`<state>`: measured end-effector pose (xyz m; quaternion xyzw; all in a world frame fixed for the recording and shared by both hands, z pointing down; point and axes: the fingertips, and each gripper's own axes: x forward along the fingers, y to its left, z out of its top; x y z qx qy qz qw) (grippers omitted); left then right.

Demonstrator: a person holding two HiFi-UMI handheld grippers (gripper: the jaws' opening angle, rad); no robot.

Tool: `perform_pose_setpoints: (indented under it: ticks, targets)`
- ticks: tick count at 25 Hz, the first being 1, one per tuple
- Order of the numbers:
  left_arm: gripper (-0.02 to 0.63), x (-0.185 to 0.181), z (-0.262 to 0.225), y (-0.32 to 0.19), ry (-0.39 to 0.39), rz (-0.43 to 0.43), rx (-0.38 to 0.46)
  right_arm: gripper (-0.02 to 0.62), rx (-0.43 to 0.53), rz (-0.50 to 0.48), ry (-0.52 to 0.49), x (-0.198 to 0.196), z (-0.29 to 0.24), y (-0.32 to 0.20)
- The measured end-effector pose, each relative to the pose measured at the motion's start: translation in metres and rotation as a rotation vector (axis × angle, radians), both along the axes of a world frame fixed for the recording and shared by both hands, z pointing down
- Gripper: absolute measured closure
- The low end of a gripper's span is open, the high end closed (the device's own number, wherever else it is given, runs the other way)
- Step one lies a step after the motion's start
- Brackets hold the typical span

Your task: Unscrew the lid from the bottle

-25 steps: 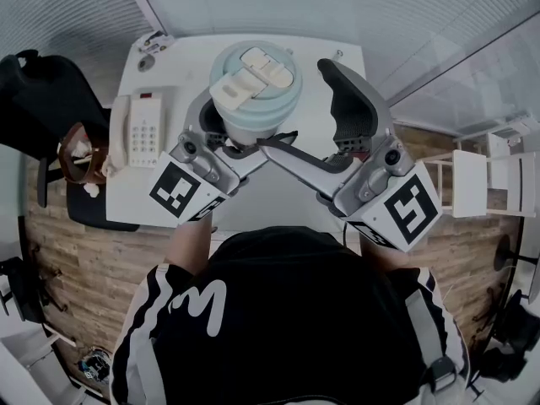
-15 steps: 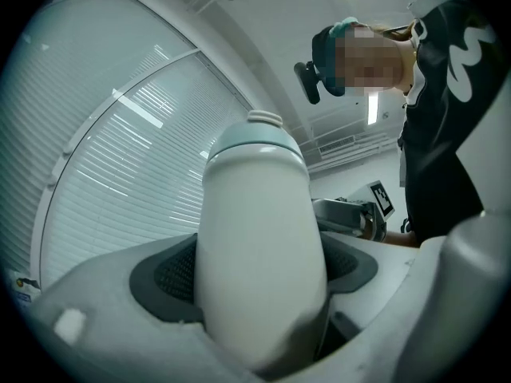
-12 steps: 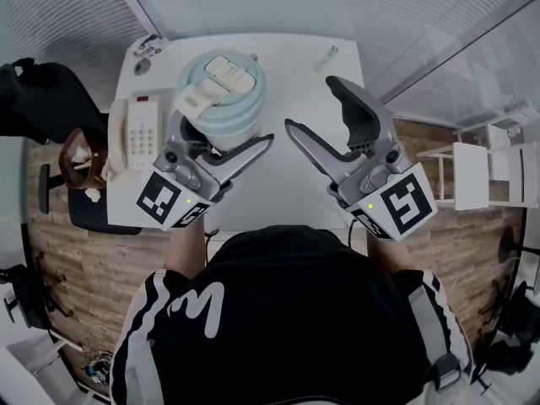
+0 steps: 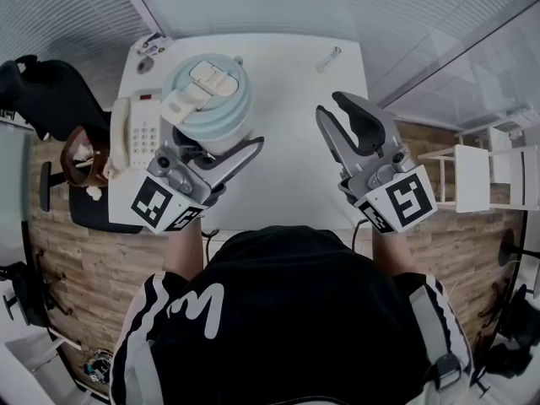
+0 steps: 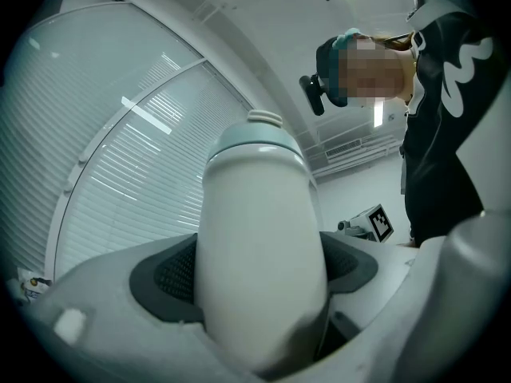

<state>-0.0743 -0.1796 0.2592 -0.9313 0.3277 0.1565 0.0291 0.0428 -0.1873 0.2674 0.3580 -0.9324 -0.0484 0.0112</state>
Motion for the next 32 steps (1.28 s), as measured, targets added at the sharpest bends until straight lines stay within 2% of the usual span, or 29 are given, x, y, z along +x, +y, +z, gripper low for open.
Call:
perform_pose_setpoints:
  ticks: [5,8,16,27,32]
  targets:
    - [0.166,0.005,0.001,0.006,-0.021,0.008,0.009,0.508,0.007,-0.015,0.017,-0.005,0.006,0.008]
    - [0.166,0.007,0.001,0.010,-0.021,0.019,0.014,0.559,0.008,-0.015,0.010,-0.008,0.007,0.008]
    - [0.166,0.007,0.001,0.010,-0.028,0.036,0.014,0.599,0.016,-0.020,0.014,-0.015,0.005,0.008]
    - [0.166,0.008,0.001,0.010,-0.016,0.039,0.017,0.600,0.023,-0.027,0.012,-0.014,0.004,0.010]
    - [0.166,0.007,0.004,0.009,-0.027,0.043,0.016,0.600,0.021,-0.031,-0.022,-0.019,-0.001,0.009]
